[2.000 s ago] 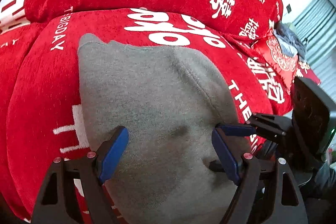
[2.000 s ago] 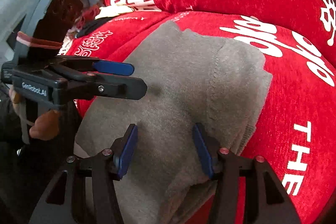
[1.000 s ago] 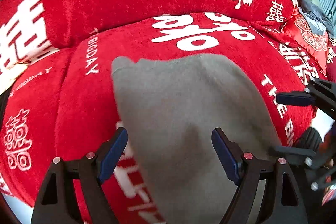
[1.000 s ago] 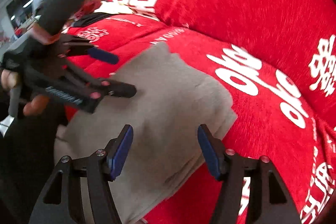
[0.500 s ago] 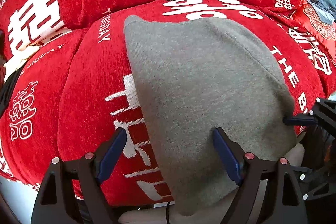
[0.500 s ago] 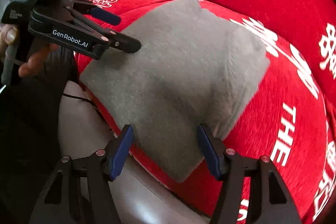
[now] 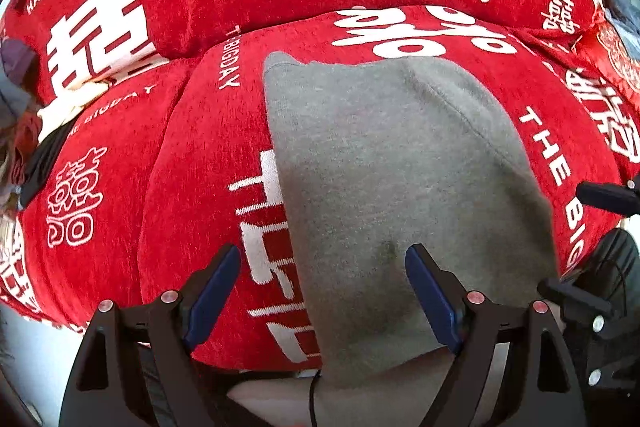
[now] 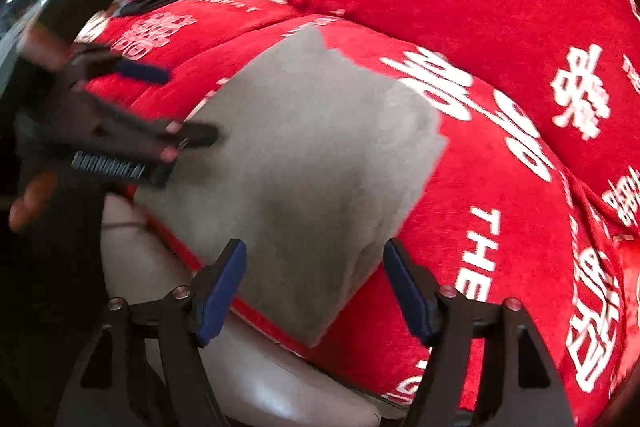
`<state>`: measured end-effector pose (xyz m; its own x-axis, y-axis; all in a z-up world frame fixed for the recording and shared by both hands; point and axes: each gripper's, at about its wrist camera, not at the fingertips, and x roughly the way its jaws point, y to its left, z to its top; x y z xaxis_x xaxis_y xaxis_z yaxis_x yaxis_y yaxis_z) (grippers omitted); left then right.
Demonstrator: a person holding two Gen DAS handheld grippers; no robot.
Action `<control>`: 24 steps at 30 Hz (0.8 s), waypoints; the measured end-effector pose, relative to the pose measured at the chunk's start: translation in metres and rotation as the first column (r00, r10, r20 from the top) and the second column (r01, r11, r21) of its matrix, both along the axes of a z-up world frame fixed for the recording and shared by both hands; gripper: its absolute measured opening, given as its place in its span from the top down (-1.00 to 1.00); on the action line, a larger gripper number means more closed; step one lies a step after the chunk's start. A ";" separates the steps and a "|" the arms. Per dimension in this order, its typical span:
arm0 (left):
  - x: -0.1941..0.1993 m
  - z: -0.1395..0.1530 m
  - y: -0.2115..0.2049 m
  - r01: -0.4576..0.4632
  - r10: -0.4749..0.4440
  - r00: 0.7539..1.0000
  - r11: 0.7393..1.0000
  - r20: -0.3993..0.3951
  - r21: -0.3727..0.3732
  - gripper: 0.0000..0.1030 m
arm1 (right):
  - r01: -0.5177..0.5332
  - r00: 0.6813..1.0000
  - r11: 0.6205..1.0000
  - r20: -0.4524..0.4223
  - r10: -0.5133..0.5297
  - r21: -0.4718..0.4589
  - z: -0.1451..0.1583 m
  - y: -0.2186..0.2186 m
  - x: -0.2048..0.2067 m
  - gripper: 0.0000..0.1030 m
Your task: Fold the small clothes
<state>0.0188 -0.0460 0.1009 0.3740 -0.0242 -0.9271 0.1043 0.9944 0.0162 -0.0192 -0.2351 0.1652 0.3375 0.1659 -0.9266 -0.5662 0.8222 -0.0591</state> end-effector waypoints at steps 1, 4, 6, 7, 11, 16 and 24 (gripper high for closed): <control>0.000 0.002 0.000 -0.008 0.008 1.000 1.000 0.001 -0.005 -0.66 | 0.023 1.000 1.000 -0.007 -0.023 0.003 0.004 0.000 0.003 -0.45; -0.001 0.004 -0.002 -0.008 0.008 1.000 1.000 0.003 -0.001 -0.66 | 0.077 0.997 0.997 -0.030 -0.076 0.016 0.014 0.000 0.013 -0.46; -0.001 0.003 -0.004 -0.015 0.015 1.000 1.000 -0.005 0.008 -0.66 | 0.104 0.994 0.995 -0.037 -0.104 -0.005 0.017 0.002 0.018 -0.47; -0.001 0.002 -0.004 -0.016 0.016 1.000 1.000 -0.011 0.001 -0.66 | 0.121 0.992 0.992 -0.038 -0.122 -0.024 0.016 0.003 0.021 -0.47; 0.000 -0.001 -0.004 -0.023 0.022 0.999 0.999 -0.038 -0.027 -0.66 | 0.171 0.983 0.984 -0.060 -0.174 -0.052 0.009 0.001 0.026 -0.47; 0.001 -0.009 -0.008 -0.018 0.019 0.997 1.000 -0.072 0.018 -0.66 | 0.221 0.970 0.973 -0.084 -0.226 -0.065 -0.001 -0.006 0.029 -0.47; 0.004 -0.013 -0.010 -0.020 0.023 0.996 0.999 -0.087 0.039 -0.66 | 0.234 0.966 0.969 -0.095 -0.241 -0.074 -0.007 -0.007 0.032 -0.47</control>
<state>0.0226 -0.0564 0.0884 0.2911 0.0185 -0.9565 0.0859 0.9953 0.0454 0.0124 -0.2425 0.1578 0.2632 0.0335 -0.9642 -0.3609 0.9303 -0.0662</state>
